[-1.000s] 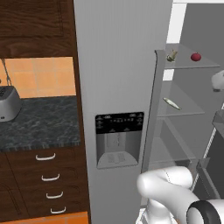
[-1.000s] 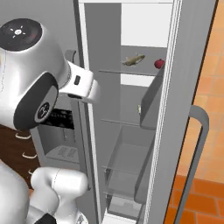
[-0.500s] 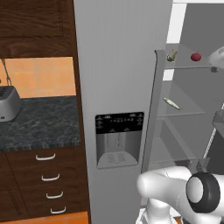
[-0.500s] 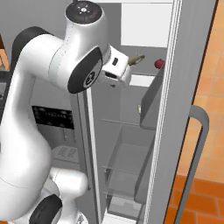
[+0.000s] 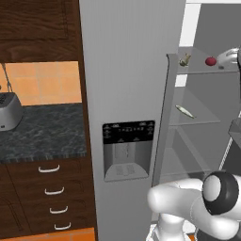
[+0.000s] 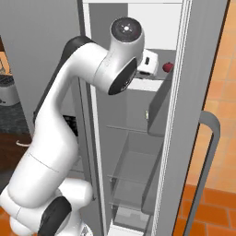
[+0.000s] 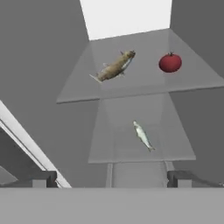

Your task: Place one tomato and one fish in each tupperware on the nearby counter, to pack two identical lunches.

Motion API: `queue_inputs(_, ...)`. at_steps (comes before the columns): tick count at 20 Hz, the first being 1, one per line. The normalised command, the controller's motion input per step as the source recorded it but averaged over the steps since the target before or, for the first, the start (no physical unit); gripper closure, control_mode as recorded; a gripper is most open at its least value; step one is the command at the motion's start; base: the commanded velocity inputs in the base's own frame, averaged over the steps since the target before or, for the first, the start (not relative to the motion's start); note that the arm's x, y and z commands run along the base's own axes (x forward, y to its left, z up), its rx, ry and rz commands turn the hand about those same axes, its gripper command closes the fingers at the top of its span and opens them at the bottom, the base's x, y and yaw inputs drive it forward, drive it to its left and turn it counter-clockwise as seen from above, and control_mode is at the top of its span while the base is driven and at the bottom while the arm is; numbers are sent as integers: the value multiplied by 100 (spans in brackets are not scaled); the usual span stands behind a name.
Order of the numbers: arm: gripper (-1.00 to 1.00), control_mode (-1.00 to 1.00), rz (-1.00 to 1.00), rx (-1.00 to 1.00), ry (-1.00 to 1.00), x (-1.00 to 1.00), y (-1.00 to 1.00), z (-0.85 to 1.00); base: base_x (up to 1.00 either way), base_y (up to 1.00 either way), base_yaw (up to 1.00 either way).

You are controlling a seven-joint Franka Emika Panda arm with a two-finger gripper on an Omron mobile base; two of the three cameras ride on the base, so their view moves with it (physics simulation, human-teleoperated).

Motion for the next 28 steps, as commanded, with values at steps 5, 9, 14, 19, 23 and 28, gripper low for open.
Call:
queue_inputs(5,-100,-100,-5,-21,-3,100,-20,0,0,0,0)
queue_inputs(9,-100,-100,-12,-3,15,95,-59,12,0,0,0)
queue_inputs(14,-100,-100,-24,-5,8,50,-43,36,0,0,0)
queue_inputs(19,-100,-100,-9,14,13,2,-43,-11,0,0,0)
queue_inputs(23,-100,-100,0,24,14,51,-31,-25,0,0,0)
queue_inputs(28,-100,-100,0,10,3,75,-41,-15,0,0,0)
